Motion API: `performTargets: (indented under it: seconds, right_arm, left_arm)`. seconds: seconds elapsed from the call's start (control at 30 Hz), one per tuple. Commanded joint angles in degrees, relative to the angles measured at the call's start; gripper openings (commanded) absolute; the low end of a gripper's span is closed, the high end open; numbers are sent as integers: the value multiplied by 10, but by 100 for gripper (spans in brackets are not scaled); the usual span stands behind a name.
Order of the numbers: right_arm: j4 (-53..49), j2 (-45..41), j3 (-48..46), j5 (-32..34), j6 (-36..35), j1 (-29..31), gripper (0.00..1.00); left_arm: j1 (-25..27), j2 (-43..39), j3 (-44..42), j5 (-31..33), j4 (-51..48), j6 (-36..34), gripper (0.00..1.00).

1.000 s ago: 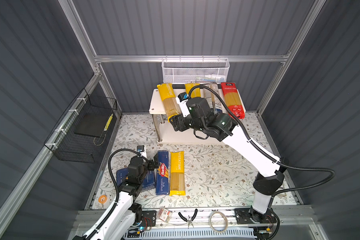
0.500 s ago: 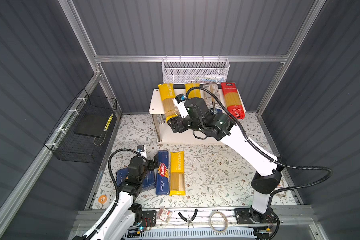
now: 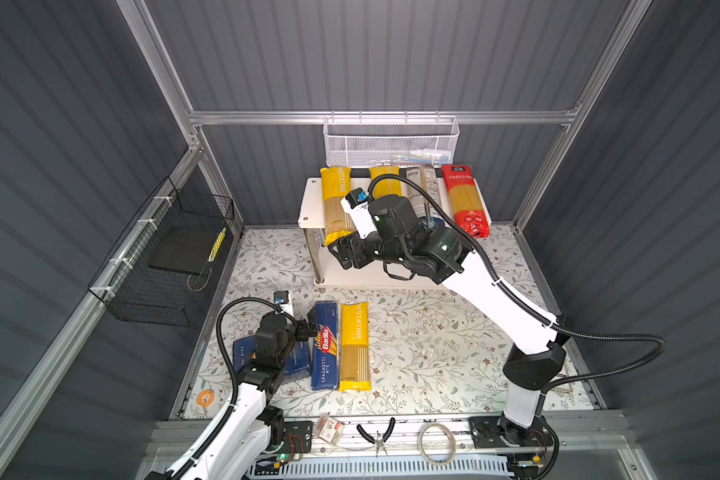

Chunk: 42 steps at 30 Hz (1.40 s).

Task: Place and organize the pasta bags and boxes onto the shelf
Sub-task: 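Withdraw the right gripper from the shelf toward the last yellow bag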

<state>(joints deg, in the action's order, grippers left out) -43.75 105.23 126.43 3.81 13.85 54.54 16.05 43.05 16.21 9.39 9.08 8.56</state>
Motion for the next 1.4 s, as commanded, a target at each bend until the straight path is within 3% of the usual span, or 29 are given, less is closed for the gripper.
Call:
performTargets:
  seconds: [0.0,0.23,0.5,0.67,0.77,1.07,1.37]
  right_arm:
    - [19,-54,-51,10,-17,11,83]
    - [45,-164,-232,90,-35,57,88]
    - [66,-290,-448,113,56,77,92]
    - [53,-358,-563,176,99,79,95]
    - [62,-387,-615,165,130,79,95]
    - [147,-381,-731,115,211,83,99]
    - [142,-369,-740,107,277,96,99]
  left_arm:
    - [0,-1,10,-6,6,-7,99]
    - [0,-6,7,-3,5,-6,99]
    - [0,-8,7,-7,6,-6,99]
    - [0,-5,7,-14,8,-10,99]
    - [0,-2,10,-10,6,-8,99]
    - [0,-20,3,19,1,3,99]
    - [0,-22,3,35,-3,9,99]
